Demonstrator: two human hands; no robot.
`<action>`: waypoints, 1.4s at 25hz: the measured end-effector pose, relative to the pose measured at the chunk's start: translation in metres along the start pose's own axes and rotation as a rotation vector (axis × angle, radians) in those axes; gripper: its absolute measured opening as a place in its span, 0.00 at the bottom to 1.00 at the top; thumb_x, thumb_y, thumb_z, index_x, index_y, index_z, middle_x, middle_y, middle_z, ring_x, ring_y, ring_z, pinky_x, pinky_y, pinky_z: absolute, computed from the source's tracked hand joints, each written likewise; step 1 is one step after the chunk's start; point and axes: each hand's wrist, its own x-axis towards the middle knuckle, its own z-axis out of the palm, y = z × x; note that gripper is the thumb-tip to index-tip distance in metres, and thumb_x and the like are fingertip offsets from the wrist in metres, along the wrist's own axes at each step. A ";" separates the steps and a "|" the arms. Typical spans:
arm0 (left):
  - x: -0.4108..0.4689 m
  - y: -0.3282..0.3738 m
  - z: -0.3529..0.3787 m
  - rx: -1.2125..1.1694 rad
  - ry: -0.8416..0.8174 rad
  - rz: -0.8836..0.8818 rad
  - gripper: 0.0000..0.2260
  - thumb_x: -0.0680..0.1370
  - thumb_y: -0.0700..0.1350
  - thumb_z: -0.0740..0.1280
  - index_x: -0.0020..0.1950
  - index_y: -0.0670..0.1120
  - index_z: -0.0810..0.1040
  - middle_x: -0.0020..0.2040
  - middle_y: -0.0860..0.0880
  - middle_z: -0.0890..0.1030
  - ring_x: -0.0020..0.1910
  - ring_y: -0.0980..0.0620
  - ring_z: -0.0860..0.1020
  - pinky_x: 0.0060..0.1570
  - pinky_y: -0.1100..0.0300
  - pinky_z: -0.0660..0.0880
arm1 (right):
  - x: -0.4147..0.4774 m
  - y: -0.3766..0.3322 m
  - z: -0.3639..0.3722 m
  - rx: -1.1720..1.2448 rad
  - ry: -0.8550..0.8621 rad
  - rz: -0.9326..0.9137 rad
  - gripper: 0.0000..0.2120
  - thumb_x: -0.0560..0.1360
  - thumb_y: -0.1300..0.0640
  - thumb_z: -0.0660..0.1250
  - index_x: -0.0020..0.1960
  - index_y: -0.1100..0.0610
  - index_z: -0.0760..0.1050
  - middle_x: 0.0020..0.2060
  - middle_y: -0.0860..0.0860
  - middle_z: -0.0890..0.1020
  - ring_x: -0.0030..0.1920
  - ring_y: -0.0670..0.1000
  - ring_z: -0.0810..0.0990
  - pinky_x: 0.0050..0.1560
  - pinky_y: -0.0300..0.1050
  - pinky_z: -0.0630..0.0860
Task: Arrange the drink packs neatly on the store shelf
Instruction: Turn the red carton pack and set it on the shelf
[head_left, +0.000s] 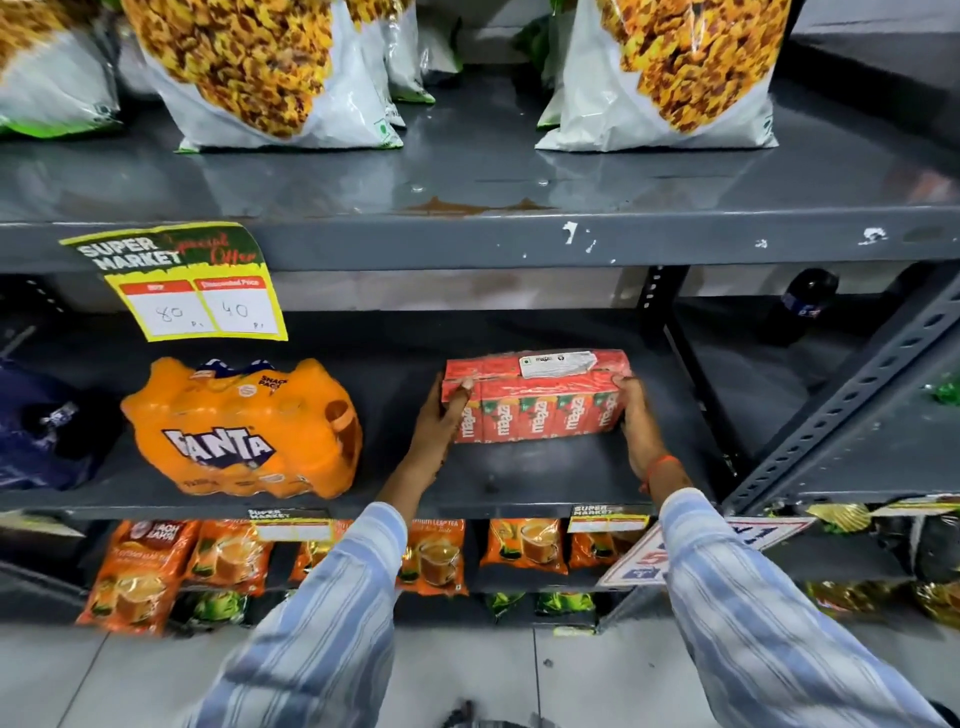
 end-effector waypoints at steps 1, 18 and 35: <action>-0.005 -0.001 0.001 0.006 0.012 0.001 0.17 0.79 0.54 0.61 0.67 0.53 0.68 0.55 0.49 0.81 0.45 0.61 0.83 0.39 0.70 0.77 | -0.007 0.003 -0.002 0.016 0.031 -0.007 0.22 0.74 0.42 0.58 0.62 0.51 0.74 0.57 0.52 0.82 0.54 0.48 0.81 0.56 0.45 0.74; -0.073 -0.015 0.028 -0.020 -0.079 0.048 0.18 0.80 0.52 0.58 0.69 0.55 0.63 0.59 0.51 0.78 0.53 0.61 0.79 0.50 0.69 0.76 | -0.070 0.020 -0.051 0.056 0.134 0.007 0.16 0.69 0.42 0.61 0.52 0.47 0.78 0.51 0.48 0.84 0.52 0.48 0.81 0.52 0.46 0.75; -0.090 -0.019 0.030 0.014 -0.162 0.067 0.23 0.80 0.52 0.56 0.74 0.55 0.55 0.65 0.50 0.74 0.59 0.58 0.76 0.54 0.70 0.74 | -0.089 0.019 -0.035 0.043 0.334 -0.071 0.25 0.80 0.44 0.55 0.74 0.54 0.61 0.60 0.50 0.72 0.61 0.49 0.71 0.60 0.44 0.67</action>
